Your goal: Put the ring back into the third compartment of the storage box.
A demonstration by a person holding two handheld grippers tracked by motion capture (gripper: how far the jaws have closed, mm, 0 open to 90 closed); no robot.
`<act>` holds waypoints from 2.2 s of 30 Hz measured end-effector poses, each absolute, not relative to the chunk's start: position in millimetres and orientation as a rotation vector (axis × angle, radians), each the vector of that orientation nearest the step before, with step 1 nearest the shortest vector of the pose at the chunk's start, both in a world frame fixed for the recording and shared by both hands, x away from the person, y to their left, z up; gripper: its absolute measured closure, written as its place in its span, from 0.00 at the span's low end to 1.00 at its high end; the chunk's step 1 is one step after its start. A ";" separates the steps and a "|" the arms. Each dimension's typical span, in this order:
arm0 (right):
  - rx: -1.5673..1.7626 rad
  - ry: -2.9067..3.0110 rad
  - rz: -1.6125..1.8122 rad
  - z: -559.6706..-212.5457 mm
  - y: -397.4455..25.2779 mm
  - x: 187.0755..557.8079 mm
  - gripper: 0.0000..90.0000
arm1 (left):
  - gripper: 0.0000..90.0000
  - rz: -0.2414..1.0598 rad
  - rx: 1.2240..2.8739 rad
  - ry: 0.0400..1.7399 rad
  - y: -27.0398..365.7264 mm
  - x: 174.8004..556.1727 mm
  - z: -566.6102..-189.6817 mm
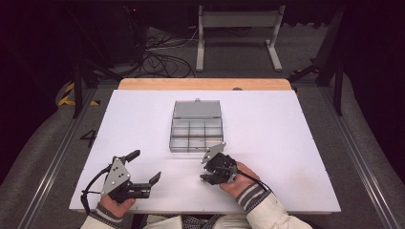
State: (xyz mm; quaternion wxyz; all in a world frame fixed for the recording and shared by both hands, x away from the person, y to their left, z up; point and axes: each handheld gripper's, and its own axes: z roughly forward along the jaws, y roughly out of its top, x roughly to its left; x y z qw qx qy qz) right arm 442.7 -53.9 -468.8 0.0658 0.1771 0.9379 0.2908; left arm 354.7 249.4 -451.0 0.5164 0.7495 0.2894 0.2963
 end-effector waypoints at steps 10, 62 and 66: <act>0.530 2.831 0.863 -470.6 -52.5 441.7 0.81 | 0.07 0.708 1.798 0.694 248.9 354.5 -451.2; 0.478 2.699 1.001 -433.7 -62.7 430.4 0.96 | 0.07 0.713 1.795 0.693 249.1 354.4 -451.0; 0.466 2.682 1.007 -427.2 -63.2 428.6 0.96 | 0.07 0.713 1.794 0.694 249.1 354.4 -451.0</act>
